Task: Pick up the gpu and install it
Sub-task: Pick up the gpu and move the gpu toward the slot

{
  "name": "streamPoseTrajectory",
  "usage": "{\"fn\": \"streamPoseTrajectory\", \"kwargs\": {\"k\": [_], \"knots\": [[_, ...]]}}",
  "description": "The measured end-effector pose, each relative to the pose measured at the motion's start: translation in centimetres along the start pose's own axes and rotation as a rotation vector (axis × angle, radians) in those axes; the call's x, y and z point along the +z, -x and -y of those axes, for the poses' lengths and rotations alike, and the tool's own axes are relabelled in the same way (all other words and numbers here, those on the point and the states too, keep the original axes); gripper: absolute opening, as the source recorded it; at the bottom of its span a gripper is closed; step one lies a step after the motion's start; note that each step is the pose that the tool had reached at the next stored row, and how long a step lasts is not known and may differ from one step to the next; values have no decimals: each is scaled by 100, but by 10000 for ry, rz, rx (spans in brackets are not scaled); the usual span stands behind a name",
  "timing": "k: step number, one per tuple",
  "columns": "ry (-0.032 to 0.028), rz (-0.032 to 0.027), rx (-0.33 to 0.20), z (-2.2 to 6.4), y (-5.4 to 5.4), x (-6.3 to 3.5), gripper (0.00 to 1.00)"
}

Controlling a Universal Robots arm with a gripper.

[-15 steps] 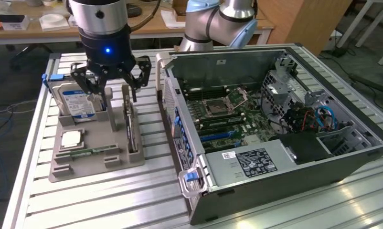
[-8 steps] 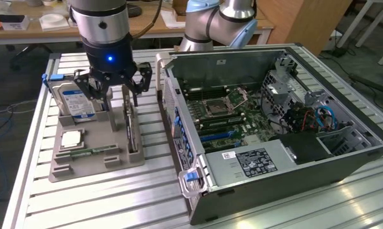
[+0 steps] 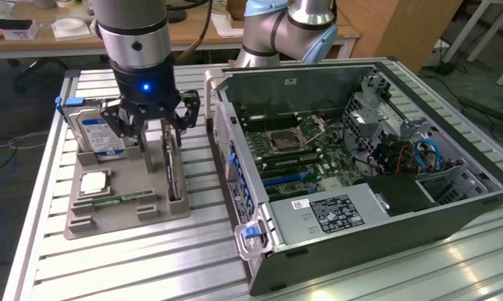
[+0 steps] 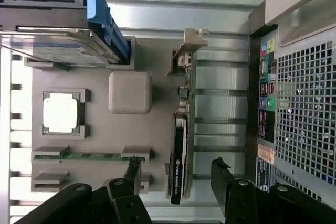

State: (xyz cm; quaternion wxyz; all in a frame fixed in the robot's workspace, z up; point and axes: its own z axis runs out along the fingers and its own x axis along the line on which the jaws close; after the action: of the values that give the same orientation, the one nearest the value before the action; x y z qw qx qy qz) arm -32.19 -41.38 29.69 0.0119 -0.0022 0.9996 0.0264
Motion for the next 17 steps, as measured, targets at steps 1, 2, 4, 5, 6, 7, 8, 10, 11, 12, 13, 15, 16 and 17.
{"fn": "streamPoseTrajectory", "kwargs": {"k": [1,2,4,5,6,7,8,10,11,12,13,15,16,17], "knots": [[0,2,21,1,0,17,65],[-1,3,43,2,-1,34,65],[-2,5,86,4,-1,67,65],[-2,7,115,5,-1,83,65],[-3,9,139,6,-2,98,65],[-4,8,161,7,-2,112,65],[-4,10,180,7,-3,128,65],[-5,12,222,10,-5,159,65],[-6,13,240,11,-5,178,65],[-6,13,253,13,-5,196,65],[-6,14,263,14,-6,214,65],[-6,15,276,16,-6,249,65],[-7,15,282,17,-6,263,65],[-7,15,287,18,-6,276,65]]}}
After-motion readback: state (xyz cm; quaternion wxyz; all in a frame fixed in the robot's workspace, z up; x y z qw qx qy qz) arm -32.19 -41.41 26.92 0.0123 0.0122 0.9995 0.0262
